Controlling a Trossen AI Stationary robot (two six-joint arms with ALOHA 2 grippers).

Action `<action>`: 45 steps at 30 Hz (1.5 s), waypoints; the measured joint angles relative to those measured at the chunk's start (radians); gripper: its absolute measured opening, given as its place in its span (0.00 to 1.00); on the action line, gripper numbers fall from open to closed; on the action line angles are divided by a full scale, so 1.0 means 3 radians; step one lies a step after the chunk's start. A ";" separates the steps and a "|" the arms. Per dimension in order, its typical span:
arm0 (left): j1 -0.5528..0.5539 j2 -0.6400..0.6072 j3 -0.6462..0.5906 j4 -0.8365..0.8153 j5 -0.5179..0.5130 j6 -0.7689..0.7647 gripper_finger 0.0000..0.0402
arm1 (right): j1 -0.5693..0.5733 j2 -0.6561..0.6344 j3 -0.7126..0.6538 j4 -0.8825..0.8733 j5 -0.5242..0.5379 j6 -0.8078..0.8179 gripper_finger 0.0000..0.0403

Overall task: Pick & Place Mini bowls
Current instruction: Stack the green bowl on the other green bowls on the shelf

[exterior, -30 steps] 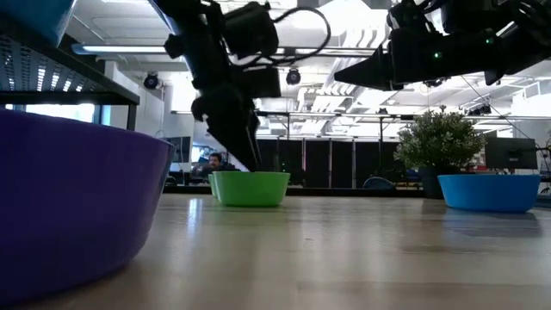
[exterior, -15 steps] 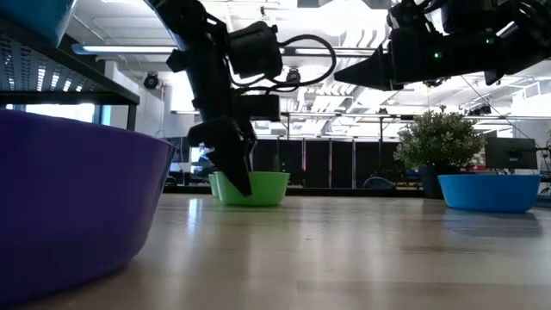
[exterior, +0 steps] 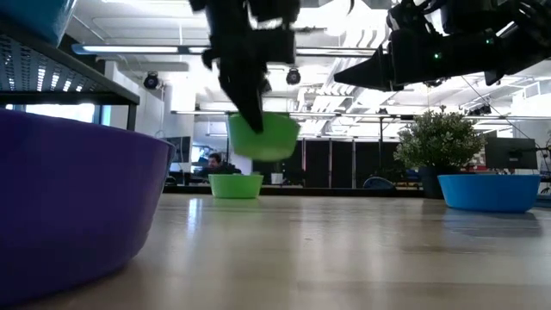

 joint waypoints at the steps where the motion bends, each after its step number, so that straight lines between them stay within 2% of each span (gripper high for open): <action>1: -0.0030 -0.0008 0.0113 -0.0157 0.0000 -0.0018 0.01 | 0.0000 0.0000 0.0000 0.0000 0.0000 0.0000 0.00; 8: -0.0449 -0.0264 0.0807 -0.1182 -0.0156 -0.0183 0.01 | 0.0000 0.0000 0.0000 -0.0014 0.0000 -0.0022 0.00; 14: -0.0974 -0.0600 0.1099 -0.1513 -0.0047 -0.0304 0.00 | 0.0000 0.0000 0.0000 -0.0021 0.0000 -0.0018 0.00; 16: -0.1174 -0.0711 0.1156 -0.1770 -0.0089 -0.0506 0.00 | 0.0000 0.0000 0.0000 -0.0013 0.0000 -0.0022 0.00; 22: -0.1899 -0.0905 0.1390 -0.2368 -0.0498 -0.1284 0.00 | 0.0000 0.0001 0.0001 -0.0018 0.0000 -0.0001 0.00; 31: -0.3057 -0.1012 0.1481 -0.2341 -0.0585 -0.2252 0.00 | -0.0001 0.0003 0.0001 -0.0022 0.0000 0.0008 0.00; 34: -0.3405 -0.1010 0.1474 -0.2335 -0.0740 -0.2580 0.00 | 0.0000 0.0003 0.0001 -0.0022 0.0000 0.0009 0.01; 41: -0.4014 -0.1006 0.1455 -0.2326 -0.0999 -0.3280 0.00 | 0.0000 0.0003 0.0001 -0.0022 0.0000 0.0009 0.00; 45: -0.4240 -0.1002 0.1274 -0.2327 -0.1022 -0.3666 0.00 | -0.0001 0.0003 0.0001 -0.0022 0.0000 0.0009 0.00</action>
